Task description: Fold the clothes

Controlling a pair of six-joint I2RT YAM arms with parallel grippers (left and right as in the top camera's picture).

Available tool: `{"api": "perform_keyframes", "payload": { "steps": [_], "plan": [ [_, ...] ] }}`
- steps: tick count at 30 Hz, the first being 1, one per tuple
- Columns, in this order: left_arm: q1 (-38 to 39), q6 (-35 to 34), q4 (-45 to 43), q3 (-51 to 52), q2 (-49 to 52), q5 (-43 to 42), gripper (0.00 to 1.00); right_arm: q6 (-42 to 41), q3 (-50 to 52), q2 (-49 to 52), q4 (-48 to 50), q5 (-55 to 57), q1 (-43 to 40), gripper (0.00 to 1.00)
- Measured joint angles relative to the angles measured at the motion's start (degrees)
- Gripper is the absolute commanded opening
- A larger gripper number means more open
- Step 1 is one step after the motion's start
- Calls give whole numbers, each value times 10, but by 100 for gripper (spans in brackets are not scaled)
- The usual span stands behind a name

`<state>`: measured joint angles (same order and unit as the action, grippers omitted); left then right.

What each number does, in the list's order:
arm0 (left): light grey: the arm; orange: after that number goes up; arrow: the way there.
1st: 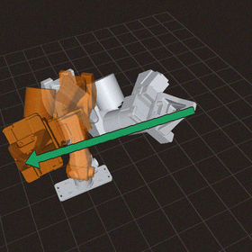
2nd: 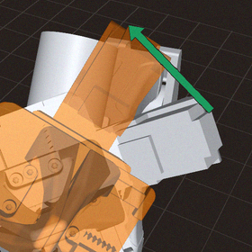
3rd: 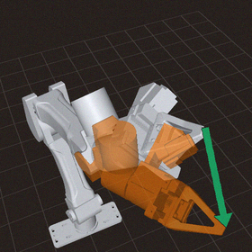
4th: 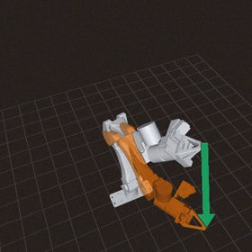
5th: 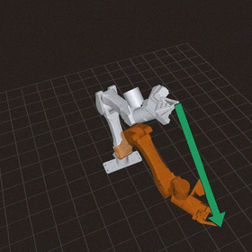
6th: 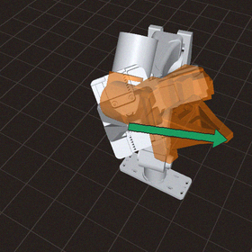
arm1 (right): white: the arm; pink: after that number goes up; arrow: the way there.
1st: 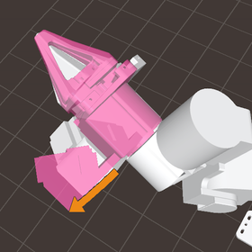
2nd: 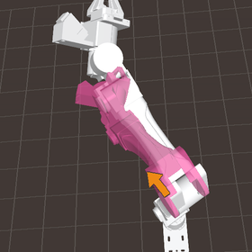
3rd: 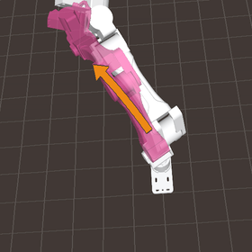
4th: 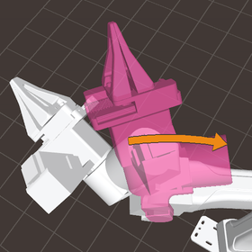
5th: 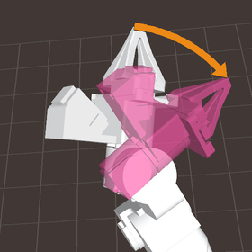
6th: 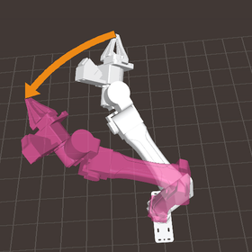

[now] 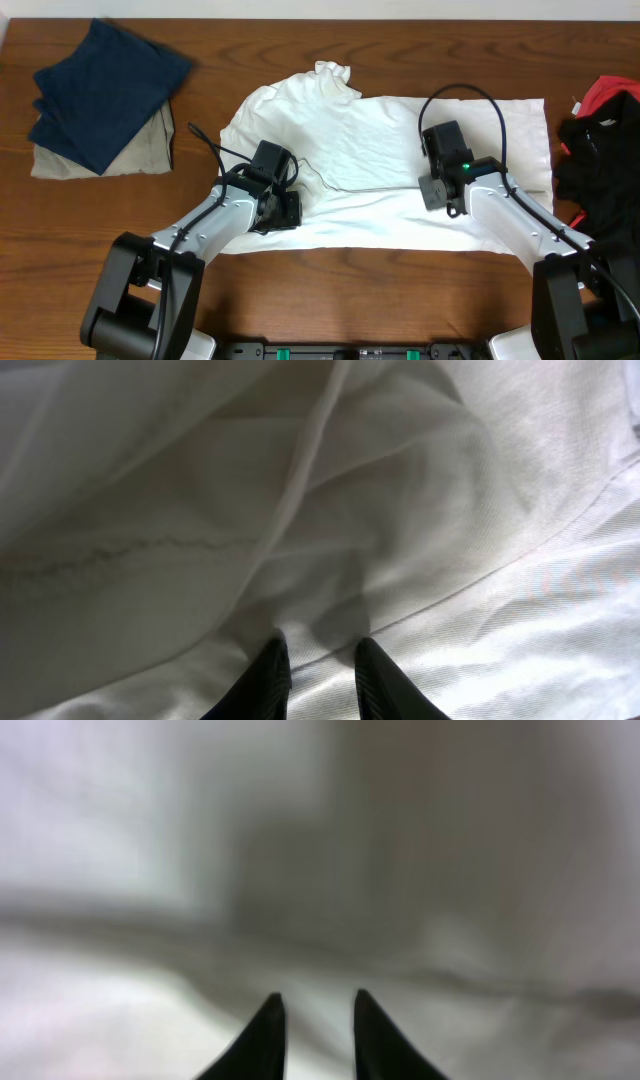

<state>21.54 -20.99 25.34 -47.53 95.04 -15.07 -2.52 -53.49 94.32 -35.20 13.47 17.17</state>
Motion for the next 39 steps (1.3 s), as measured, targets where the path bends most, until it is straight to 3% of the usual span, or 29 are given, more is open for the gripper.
{"api": "perform_keyframes", "payload": {
  "steps": [10,24,32,39],
  "plan": [
    [0,0,0,0,0,0,25,7,0,0,-106,-138,0,15],
    [0,0,1,0,0,0,25,6,52,0,23,-97,-44,16],
    [0,0,2,0,0,0,25,4,53,0,137,-34,-106,29],
    [0,0,2,0,0,0,25,-23,41,-4,59,-12,-163,27]
  ]
}}
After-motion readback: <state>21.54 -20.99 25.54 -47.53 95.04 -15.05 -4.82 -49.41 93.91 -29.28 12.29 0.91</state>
